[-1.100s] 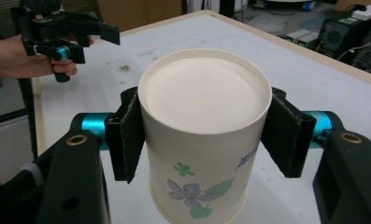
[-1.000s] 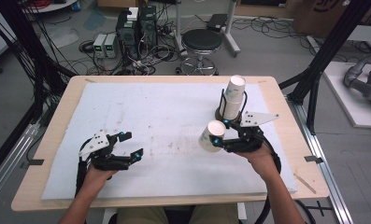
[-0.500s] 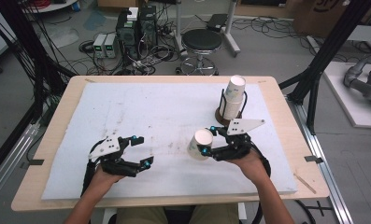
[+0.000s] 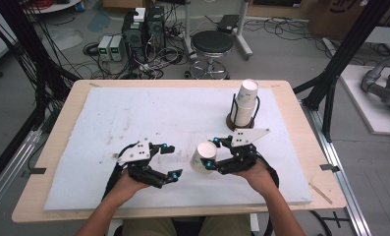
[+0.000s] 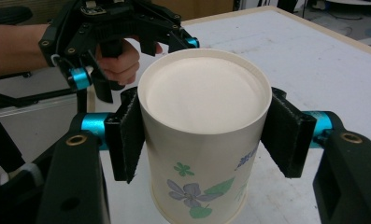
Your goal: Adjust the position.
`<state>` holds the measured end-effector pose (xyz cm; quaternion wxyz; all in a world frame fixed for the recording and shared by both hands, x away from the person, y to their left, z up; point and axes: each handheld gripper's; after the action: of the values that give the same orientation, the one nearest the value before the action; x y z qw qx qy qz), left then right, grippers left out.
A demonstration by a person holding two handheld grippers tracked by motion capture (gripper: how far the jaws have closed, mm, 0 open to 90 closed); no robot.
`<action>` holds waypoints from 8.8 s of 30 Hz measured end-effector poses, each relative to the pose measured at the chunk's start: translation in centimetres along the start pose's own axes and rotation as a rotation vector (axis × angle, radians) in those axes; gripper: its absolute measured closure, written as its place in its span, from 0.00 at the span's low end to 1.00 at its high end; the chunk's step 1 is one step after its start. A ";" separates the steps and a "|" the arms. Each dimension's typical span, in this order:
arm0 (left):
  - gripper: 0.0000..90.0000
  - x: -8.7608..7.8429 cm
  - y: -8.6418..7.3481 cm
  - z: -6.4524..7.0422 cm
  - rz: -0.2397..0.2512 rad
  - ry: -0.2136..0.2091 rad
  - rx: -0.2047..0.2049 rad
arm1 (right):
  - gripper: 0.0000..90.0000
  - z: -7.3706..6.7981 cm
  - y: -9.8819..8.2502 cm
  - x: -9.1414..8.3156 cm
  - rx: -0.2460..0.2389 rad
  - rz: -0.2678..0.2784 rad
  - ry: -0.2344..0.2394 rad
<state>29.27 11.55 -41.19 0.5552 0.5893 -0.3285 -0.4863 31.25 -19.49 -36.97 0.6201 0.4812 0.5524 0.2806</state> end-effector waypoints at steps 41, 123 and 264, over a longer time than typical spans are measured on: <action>0.40 3.8 0.2 0.3 -0.061 -0.086 0.027 | 0.19 -0.5 0.7 1.1 0.060 0.037 0.058; 0.20 2.5 6.2 -0.8 -0.477 -0.176 0.152 | 0.41 -0.8 2.0 2.1 -0.144 -0.234 0.139; 0.40 4.8 10.4 -0.3 -0.737 -0.125 0.234 | 0.43 -1.9 3.0 5.5 -0.214 -0.469 0.007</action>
<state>32.63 5.43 -32.12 0.2513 0.6962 -0.1812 -0.6475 31.27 -12.96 -36.37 0.7137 0.2705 0.6182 0.1879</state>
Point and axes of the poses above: each handheld gripper's, and its own axes: x roughly forward along the jaws, y roughly out of its top, z roughly to its right, and after that the axes turned 1 degree about y, right-handed
